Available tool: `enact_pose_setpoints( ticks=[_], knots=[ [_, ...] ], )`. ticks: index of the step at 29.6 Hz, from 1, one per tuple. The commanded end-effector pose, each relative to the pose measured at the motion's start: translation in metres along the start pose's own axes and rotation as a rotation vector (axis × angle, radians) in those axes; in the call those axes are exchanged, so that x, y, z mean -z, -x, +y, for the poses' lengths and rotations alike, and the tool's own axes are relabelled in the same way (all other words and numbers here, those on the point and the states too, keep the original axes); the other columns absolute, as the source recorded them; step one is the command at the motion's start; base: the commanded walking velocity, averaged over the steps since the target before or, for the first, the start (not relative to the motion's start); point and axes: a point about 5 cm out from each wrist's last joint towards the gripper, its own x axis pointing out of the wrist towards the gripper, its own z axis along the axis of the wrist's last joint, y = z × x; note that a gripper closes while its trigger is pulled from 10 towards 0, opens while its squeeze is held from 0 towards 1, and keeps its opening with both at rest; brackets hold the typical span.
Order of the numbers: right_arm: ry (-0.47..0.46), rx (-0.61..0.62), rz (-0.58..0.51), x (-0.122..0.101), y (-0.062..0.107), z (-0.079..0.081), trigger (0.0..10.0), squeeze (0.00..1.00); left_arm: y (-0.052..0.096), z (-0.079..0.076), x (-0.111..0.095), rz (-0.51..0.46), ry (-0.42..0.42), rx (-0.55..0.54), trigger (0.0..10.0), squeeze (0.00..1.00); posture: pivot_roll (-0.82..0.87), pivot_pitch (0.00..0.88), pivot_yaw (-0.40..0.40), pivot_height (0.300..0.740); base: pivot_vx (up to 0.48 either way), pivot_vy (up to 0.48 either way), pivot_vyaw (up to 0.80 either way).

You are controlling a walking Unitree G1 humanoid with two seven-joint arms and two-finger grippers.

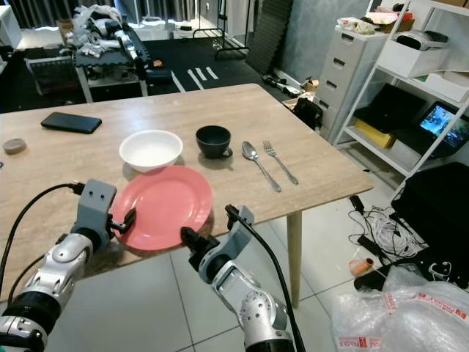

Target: Setting the table

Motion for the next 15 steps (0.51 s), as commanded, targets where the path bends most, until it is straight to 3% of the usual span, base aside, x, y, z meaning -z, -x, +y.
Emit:
enact_pose_setpoints(
  ticks=[1,4,8,12,13,14,15],
  knots=[
    [0.047,-0.099,-0.045,0.005,-0.009,0.043,10.0,0.00,0.028,-0.017,0.077,0.314,-0.011,0.055,10.0,0.00,0.09,0.274,0.041,0.740,0.000,0.000,0.00],
    [0.127,-0.151,-0.117,-0.011,-0.006,0.055,10.0,0.00,0.028,-0.019,0.078,0.313,-0.010,0.061,10.0,0.00,0.08,0.275,0.041,0.740,0.000,0.000,0.00],
    [0.099,-0.234,-0.124,-0.017,-0.003,0.067,10.0,0.00,0.029,-0.020,0.079,0.313,-0.009,0.065,10.0,0.00,0.08,0.268,0.041,0.740,0.000,0.000,0.00],
    [0.060,-0.268,-0.056,-0.003,-0.005,0.069,10.0,0.00,0.029,-0.021,0.079,0.311,-0.008,0.069,10.0,0.00,0.08,0.249,0.041,0.740,0.000,0.000,0.00],
    [0.049,-0.262,0.001,0.009,-0.007,0.068,10.0,0.00,0.029,-0.021,0.079,0.307,-0.007,0.070,10.0,0.00,0.09,0.242,0.038,0.740,0.000,0.000,0.00],
    [0.040,-0.244,0.047,0.019,-0.008,0.065,10.0,0.39,0.029,-0.022,0.078,0.303,-0.008,0.070,10.0,0.00,0.09,0.240,0.036,0.740,0.000,0.000,0.00],
    [0.031,-0.236,0.076,0.027,-0.010,0.062,10.0,1.00,0.029,-0.021,0.078,0.300,-0.007,0.068,10.0,0.00,0.09,0.239,0.036,0.740,0.000,0.000,0.00]
  ],
)
